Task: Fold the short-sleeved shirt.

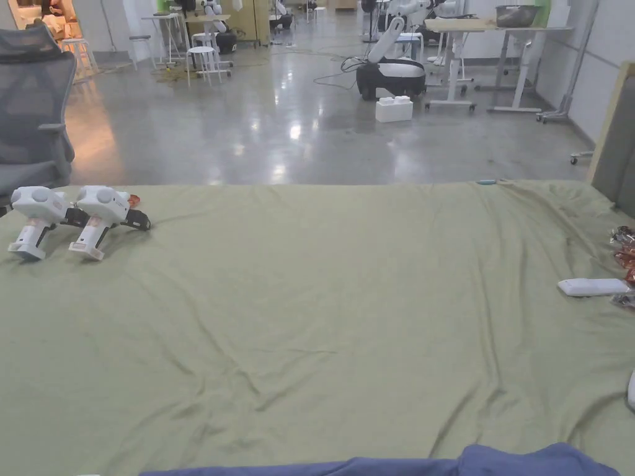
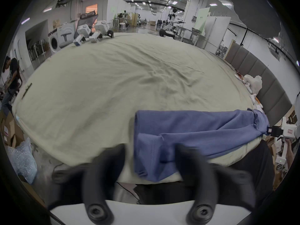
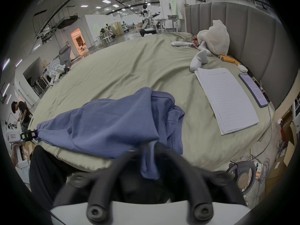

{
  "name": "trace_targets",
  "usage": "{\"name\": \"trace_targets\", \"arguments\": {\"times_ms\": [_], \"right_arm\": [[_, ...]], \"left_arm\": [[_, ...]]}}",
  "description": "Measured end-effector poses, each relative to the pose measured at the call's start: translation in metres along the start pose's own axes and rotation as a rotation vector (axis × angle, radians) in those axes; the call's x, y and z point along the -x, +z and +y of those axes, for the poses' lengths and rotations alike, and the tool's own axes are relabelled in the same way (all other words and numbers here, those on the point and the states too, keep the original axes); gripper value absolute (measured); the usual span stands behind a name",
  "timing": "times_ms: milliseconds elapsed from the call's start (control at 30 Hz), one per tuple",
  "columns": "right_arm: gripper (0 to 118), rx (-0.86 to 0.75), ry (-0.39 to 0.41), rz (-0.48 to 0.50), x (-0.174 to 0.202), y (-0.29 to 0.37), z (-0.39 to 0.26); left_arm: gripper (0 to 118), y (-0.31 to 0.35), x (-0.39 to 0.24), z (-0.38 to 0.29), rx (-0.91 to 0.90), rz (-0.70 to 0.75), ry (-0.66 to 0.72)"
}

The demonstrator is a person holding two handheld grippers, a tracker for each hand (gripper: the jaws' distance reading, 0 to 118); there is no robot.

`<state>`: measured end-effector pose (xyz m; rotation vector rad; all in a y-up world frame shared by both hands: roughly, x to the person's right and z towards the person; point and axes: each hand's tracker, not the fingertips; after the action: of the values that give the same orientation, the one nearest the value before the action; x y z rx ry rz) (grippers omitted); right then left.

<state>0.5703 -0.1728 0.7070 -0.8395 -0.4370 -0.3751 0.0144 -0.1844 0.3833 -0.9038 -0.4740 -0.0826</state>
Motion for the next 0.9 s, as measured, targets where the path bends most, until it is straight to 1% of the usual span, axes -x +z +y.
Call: {"name": "trace_targets", "arguments": {"times_ms": [33, 67, 100, 167, 233, 300, 333, 400, 433, 500, 533, 567, 600, 633, 667, 700, 733, 767, 800, 833, 867, 900], "right_arm": [[40, -0.013, -0.007, -0.004, -0.002, 0.003, 0.002], [60, -0.023, -0.010, -0.003, -0.002, 0.007, 0.004], [69, -0.073, -0.014, 0.000, -0.001, 0.015, 0.009], [69, -0.149, -0.017, -0.004, 0.002, 0.032, 0.019], [69, -0.268, -0.006, -0.008, 0.014, 0.058, 0.033], [69, -0.371, 0.000, 0.011, 0.030, 0.087, 0.042], [69, -0.425, 0.007, 0.022, 0.039, 0.100, 0.046], [69, -0.515, 0.025, 0.040, 0.057, 0.124, 0.051], [69, -0.562, 0.050, 0.048, 0.066, 0.134, 0.053], [69, -0.650, 0.086, 0.034, 0.083, 0.152, 0.054], [69, -0.688, 0.110, 0.038, 0.093, 0.158, 0.054], [69, -0.713, 0.126, 0.044, 0.100, 0.164, 0.054], [69, -0.731, 0.150, 0.051, 0.107, 0.169, 0.054], [69, -0.748, 0.167, 0.050, 0.113, 0.174, 0.053], [69, -0.767, 0.192, 0.050, 0.119, 0.178, 0.051], [64, -0.789, 0.215, 0.046, 0.124, 0.181, 0.049], [55, -0.808, 0.231, 0.031, 0.129, 0.185, 0.047], [42, -0.810, 0.248, 0.011, 0.135, 0.188, 0.046], [22, -0.818, 0.269, 0.000, 0.137, 0.188, 0.045], [11, -0.820, 0.281, 0.005, 0.140, 0.188, 0.044], [5, -0.820, 0.294, 0.008, 0.142, 0.189, 0.043], [4, -0.821, 0.291, 0.017, 0.143, 0.190, 0.042]], "left_arm": [[87, 0.008, -0.001, 0.002, -0.037, 0.025, -0.015], [95, 0.021, -0.004, 0.007, -0.079, 0.029, -0.027], [95, 0.034, -0.007, 0.013, -0.134, 0.025, -0.031], [95, 0.062, -0.015, 0.027, -0.247, 0.015, -0.042], [95, 0.106, -0.031, 0.040, -0.446, 0.023, -0.073], [95, 0.147, -0.049, 0.046, -0.649, 0.025, -0.118], [95, 0.167, -0.059, 0.052, -0.720, 0.026, -0.124], [95, 0.197, -0.077, 0.056, -0.817, 0.038, -0.128], [95, 0.207, -0.085, 0.057, -0.847, 0.051, -0.135], [93, 0.222, -0.097, 0.060, -0.883, 0.036, -0.152], [89, 0.228, -0.103, 0.058, -0.890, 0.030, -0.154], [82, 0.233, -0.108, 0.055, -0.907, 0.021, -0.152], [68, 0.238, -0.113, 0.055, -0.917, 0.016, -0.151], [58, 0.243, -0.119, 0.051, -0.934, 0.015, -0.165], [50, 0.248, -0.124, 0.046, -0.969, 0.019, -0.178], [44, 0.252, -0.129, 0.043, -0.982, 0.026, -0.190], [38, 0.255, -0.131, 0.041, -0.989, 0.039, -0.202], [29, 0.258, -0.135, 0.039, -0.991, 0.044, -0.219], [14, 0.262, -0.139, 0.036, -0.987, 0.044, -0.235], [3, 0.265, -0.142, 0.034, -0.989, 0.044, -0.245], [0, 0.267, -0.143, 0.032, -0.996, 0.048, -0.243], [0, 0.269, -0.145, 0.031, -0.998, 0.049, -0.244]]}}
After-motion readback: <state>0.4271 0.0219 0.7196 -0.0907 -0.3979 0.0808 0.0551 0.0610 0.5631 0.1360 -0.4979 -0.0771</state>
